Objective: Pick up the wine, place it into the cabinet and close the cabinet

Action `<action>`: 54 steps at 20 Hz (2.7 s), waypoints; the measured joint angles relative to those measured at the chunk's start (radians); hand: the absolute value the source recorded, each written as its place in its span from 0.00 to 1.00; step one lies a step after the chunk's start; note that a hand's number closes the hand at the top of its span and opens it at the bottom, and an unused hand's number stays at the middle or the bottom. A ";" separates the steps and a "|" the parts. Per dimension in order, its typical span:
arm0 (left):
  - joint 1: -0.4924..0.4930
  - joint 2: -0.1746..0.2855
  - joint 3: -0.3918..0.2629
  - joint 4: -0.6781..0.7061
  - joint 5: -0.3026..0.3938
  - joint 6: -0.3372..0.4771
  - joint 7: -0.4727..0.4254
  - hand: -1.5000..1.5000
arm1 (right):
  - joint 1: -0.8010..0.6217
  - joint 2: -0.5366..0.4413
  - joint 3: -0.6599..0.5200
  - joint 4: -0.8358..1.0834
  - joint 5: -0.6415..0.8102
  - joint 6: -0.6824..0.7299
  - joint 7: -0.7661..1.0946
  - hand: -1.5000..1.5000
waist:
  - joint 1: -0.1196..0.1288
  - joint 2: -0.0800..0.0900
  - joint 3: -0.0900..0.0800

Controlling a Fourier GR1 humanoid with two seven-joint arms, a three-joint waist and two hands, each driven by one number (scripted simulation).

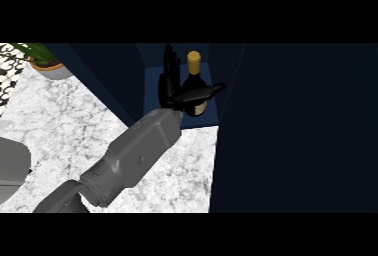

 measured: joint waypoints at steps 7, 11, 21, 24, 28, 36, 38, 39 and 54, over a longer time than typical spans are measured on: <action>0.046 0.001 -0.039 -0.086 0.036 -0.004 -0.050 0.00 | 0.011 -0.001 -0.002 -0.001 -0.003 -0.002 0.006 0.00 | 0.019 -0.006 0.000; 0.070 0.000 -0.075 -0.125 0.046 -0.015 -0.063 0.00 | 0.013 -0.004 -0.007 -0.031 -0.007 -0.016 0.036 0.00 | 0.033 -0.011 0.000; 0.141 0.003 -0.148 -0.231 0.034 0.003 -0.100 0.00 | 0.035 -0.001 0.004 -0.068 0.012 -0.038 0.063 0.00 | 0.069 -0.020 0.000; 0.158 0.003 -0.151 -0.257 0.017 0.017 -0.113 0.00 | 0.034 0.002 0.015 -0.078 0.029 -0.049 0.073 0.00 | 0.078 -0.022 0.000; 0.207 0.003 -0.134 -0.309 -0.044 0.031 -0.115 0.00 | 0.046 -0.013 -0.020 -0.089 0.003 -0.042 0.077 0.00 | 0.095 -0.026 0.001; 0.343 0.058 -0.110 -0.474 -0.192 0.029 -0.104 0.00 | 0.050 -0.006 -0.006 -0.092 0.035 -0.059 0.083 0.00 | 0.111 -0.029 0.001; 0.365 0.088 -0.110 -0.542 -0.226 0.036 -0.076 0.00 | 0.024 -0.009 -0.016 -0.080 0.033 -0.067 0.095 0.00 | 0.113 -0.029 0.001; 0.378 0.098 -0.113 -0.566 -0.246 0.034 -0.070 0.00 | 0.019 -0.006 -0.010 -0.077 0.043 -0.070 0.091 0.00 | 0.113 -0.029 0.001; 0.669 0.452 -0.154 -1.146 -0.437 0.004 0.061 1.00 | 0.052 -0.093 -0.050 -0.112 -0.049 0.041 0.092 1.00 | 0.118 -0.031 0.001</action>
